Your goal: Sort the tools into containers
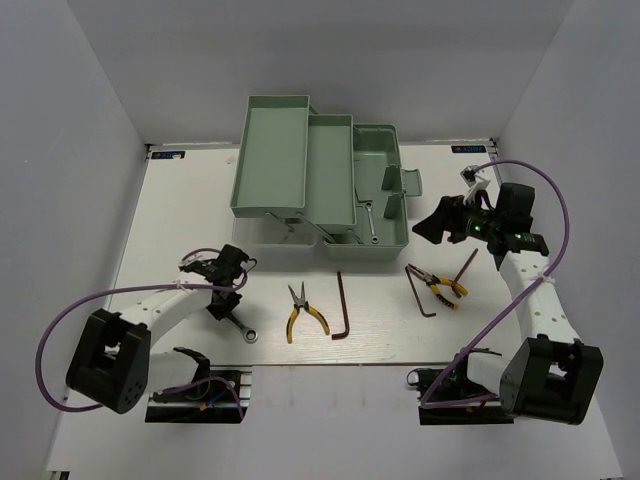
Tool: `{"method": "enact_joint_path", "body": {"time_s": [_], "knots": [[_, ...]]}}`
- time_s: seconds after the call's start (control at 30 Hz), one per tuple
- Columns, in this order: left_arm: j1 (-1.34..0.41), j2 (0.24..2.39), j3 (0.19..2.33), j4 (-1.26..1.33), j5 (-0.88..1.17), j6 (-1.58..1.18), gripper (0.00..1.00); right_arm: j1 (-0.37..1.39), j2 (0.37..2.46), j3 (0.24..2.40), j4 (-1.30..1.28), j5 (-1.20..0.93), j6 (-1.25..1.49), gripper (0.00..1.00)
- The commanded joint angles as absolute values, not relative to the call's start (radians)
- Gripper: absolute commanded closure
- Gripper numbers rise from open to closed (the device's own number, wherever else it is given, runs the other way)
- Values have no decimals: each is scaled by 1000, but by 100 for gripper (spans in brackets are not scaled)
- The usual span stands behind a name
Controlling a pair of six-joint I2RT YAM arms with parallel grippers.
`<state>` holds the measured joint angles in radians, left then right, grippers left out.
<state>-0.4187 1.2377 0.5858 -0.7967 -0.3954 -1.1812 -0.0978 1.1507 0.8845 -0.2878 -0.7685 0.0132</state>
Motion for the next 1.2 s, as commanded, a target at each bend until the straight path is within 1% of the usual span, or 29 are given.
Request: {"method": "enact_joint_path", "body": {"time_s": [0.0,0.13,0.27,0.5,0.53,0.7,0.87,1.1,1.17], "knots": [[-439,1159,581,-827,-315,-1083,100,-113,1146,880,-267,-834,9,9],[-448,1007,647,-885,-304,-977,100,-123,1151,873,-264,-821,8,9],[-448,921,712,-913,-247,-856,100,-127,1146,867,-267,-805,-40,9],[-457,878,781,-936,-105,-697,100,-140,1121,854,-238,-804,-11,9],[-457,867,790,-907,-36,-643,100,-141,1121,853,-235,-802,-11,9],[-466,867,862,-928,104,-520,100,-152,1121,854,-236,-799,-8,9],[-466,856,914,-948,288,-385,100,-155,1120,850,-225,-799,-8,9],[-476,856,946,-925,509,-301,100,-160,1115,850,-221,-796,20,9],[-476,867,972,-916,541,-289,100,-161,1114,847,-222,-798,18,9]]}}
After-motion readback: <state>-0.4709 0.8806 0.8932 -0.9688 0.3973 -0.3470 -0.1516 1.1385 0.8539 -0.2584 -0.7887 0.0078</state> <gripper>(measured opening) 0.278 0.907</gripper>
